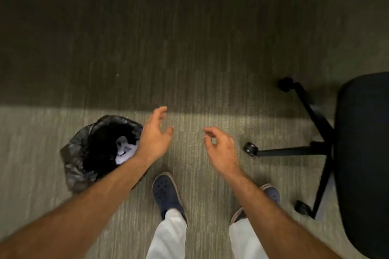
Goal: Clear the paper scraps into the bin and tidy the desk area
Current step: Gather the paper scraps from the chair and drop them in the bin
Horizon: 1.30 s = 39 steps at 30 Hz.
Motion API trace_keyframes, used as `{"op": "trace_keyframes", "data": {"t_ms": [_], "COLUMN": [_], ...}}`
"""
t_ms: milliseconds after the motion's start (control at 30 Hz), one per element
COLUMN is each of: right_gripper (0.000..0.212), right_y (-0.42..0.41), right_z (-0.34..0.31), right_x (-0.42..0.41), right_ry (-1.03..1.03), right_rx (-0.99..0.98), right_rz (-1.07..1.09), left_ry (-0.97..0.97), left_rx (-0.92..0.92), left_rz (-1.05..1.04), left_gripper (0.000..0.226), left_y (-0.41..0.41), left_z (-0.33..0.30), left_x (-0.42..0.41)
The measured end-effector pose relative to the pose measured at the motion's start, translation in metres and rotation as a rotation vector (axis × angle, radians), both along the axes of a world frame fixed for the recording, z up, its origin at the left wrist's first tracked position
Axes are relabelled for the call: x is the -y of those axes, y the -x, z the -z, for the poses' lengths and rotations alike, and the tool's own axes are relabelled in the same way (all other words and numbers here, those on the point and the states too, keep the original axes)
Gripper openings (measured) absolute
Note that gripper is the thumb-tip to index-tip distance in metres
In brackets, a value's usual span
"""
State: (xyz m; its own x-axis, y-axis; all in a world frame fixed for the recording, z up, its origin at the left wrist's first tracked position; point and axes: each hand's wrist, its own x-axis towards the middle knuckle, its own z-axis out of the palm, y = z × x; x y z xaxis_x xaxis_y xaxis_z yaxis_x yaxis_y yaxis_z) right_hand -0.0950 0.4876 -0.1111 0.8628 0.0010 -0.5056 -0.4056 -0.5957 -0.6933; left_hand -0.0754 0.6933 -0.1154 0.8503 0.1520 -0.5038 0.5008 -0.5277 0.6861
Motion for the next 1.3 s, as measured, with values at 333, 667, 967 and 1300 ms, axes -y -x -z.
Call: {"op": "trace_keyframes", "data": {"t_ms": [333, 667, 967, 1300], "right_gripper": [0.034, 0.023, 0.05, 0.053], "right_y": [0.003, 0.069, 0.111, 0.1], "right_z": [-0.088, -0.122, -0.094, -0.06], "right_x": [0.26, 0.507, 0.626, 0.658], "right_ry": [0.031, 0.297, 0.397, 0.23], "right_rx": [0.104, 0.18, -0.033, -0.07], "right_rz": [0.373, 0.837, 1.134, 1.044], "left_ry": [0.106, 0.118, 0.124, -0.028], "left_rx": [0.113, 0.165, 0.253, 0.121], "left_rz": [0.314, 0.746, 0.962, 1.119], "left_gripper": [0.062, 0.061, 0.047, 0.055], "left_y": [-0.062, -0.045, -0.055, -0.071], "left_z": [-0.085, -0.116, -0.111, -0.067], "left_x": [0.269, 0.527, 0.692, 0.803]}}
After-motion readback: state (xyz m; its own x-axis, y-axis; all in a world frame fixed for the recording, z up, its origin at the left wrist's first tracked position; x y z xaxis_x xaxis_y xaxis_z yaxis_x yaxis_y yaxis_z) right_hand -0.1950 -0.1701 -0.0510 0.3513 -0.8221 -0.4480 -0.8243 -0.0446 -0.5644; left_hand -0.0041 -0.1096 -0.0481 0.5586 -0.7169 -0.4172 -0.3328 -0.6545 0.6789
